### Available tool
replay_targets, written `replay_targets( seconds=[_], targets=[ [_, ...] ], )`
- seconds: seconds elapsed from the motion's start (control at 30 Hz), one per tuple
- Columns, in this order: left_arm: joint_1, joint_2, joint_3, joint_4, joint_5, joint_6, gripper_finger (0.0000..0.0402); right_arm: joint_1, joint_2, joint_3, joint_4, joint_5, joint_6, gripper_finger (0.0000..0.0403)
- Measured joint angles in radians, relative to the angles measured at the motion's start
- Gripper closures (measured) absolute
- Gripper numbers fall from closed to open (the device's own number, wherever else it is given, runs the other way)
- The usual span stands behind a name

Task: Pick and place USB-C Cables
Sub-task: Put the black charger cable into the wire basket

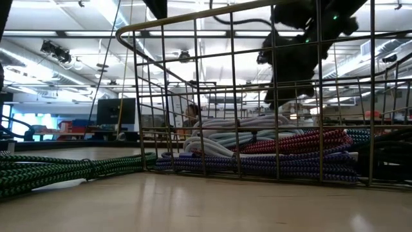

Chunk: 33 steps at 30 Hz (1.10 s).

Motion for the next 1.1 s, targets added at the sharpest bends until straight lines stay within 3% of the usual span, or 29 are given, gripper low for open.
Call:
replay_targets(
  seconds=[0.2,0.47,1.1],
  targets=[
    [0.001,0.0,0.0,0.0,0.0,0.006,0.0281,-0.019,0.1,0.0,0.141,-0.084,-0.008,0.0256],
    [0.002,0.0,0.0,0.0,0.0,0.006,0.0281,-0.029,0.187,0.001,0.156,-0.127,-0.01,0.0256],
    [0.002,0.0,0.0,0.0,0.0,0.007,0.028,-0.032,0.22,0.031,0.201,-0.125,-0.034,0.0256]
  ],
)
